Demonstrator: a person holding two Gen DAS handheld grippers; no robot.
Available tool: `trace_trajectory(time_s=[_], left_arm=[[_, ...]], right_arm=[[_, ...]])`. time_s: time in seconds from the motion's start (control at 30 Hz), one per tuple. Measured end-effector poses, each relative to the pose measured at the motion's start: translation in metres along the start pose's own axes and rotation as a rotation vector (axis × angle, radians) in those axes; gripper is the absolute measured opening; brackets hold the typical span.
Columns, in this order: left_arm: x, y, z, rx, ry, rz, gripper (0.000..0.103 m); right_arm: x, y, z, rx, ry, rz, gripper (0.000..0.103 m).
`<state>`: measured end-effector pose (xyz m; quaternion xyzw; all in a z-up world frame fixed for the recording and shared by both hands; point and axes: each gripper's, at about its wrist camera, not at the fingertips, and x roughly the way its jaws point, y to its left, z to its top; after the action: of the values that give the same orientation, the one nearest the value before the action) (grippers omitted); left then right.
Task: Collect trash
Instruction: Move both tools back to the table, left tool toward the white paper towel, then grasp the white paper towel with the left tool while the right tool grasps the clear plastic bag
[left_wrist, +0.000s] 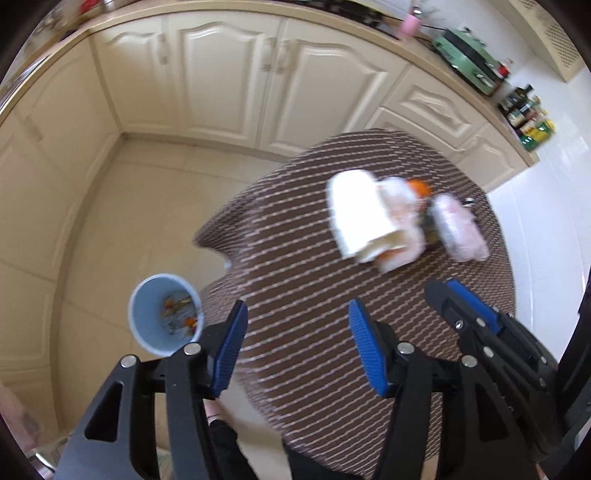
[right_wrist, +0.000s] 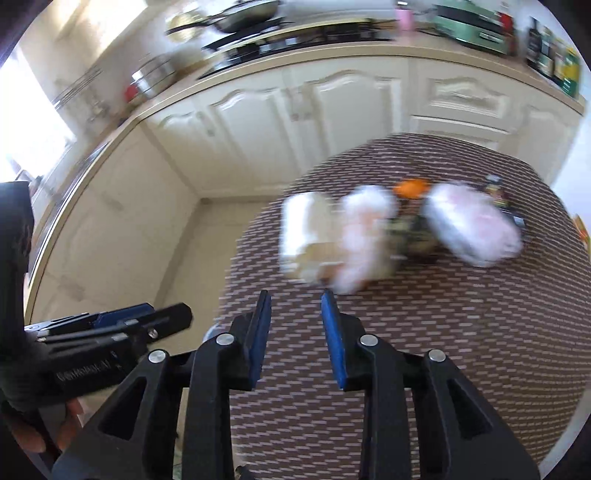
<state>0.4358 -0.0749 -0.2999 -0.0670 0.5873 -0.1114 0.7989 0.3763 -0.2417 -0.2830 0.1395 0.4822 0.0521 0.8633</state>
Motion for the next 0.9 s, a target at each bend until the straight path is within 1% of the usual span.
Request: trace_trajectory(time_s=[0.1, 0.27, 0.37, 0.57, 0.6, 0.63, 0.67, 0.7, 0.9], left_arm=[[0.014, -0.032, 0.011, 0.025, -0.005, -0.01, 0.056], [0.037, -0.062, 0.033, 0.032, -0.019, -0.006, 0.056], [0.049, -0.066, 0.045, 0.031, -0.024, 0.028, 0.056], [0.071, -0.061, 0.063, -0.003, 0.004, 0.022, 0.055], [0.074, -0.061, 0.064, 0.001, 0.008, 0.02, 0.044], [0.077, -0.062, 0.065, 0.009, 0.017, 0.014, 0.025], [0.08, -0.063, 0.067, 0.011, 0.023, 0.01, 0.016], [0.082, -0.061, 0.067, 0.015, 0.026, 0.01, 0.013], [0.069, -0.047, 0.065, 0.0, -0.01, -0.02, 0.012]], right_arm=[[-0.003, -0.027, 0.008, 0.036, -0.009, -0.012, 0.029], [0.002, -0.053, 0.023, 0.072, -0.022, -0.001, 0.034], [0.011, -0.064, 0.033, 0.085, -0.019, 0.013, 0.034], [0.029, -0.071, 0.042, 0.118, 0.008, 0.046, 0.036], [0.032, -0.07, 0.042, 0.123, 0.013, 0.05, 0.036], [0.036, -0.069, 0.043, 0.126, 0.02, 0.054, 0.037], [0.04, -0.067, 0.044, 0.129, 0.029, 0.059, 0.037], [0.043, -0.066, 0.044, 0.133, 0.038, 0.064, 0.037], [0.06, -0.055, 0.044, 0.142, 0.077, 0.086, 0.038]])
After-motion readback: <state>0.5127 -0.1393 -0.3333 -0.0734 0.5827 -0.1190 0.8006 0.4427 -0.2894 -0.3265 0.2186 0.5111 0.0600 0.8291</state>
